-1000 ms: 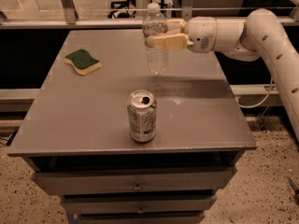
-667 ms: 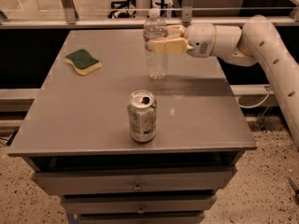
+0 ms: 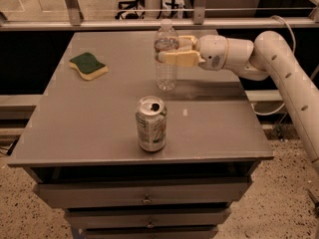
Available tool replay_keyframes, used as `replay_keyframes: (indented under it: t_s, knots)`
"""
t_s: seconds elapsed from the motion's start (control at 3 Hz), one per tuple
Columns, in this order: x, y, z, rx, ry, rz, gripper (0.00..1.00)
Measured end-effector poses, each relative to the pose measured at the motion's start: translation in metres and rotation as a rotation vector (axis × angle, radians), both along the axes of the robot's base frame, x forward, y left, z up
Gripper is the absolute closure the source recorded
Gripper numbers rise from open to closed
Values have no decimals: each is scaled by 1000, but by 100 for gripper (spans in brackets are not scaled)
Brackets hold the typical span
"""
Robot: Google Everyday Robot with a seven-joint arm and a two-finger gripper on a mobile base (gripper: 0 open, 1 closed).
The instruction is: Place water bottle upright
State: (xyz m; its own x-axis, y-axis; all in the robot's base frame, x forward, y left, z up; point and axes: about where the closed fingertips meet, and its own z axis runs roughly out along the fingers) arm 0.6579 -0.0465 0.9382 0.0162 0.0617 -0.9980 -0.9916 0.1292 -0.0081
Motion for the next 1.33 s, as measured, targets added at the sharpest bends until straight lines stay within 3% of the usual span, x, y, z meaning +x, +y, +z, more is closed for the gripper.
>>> replay_keyframes:
  t_s: [0.67, 1.0, 1.33]
  knots:
    - [-8, 1, -7, -36, -59, 6, 0]
    - [-9, 1, -8, -52, -65, 7, 0]
    - [-12, -33, -7, -121, -88, -32, 0]
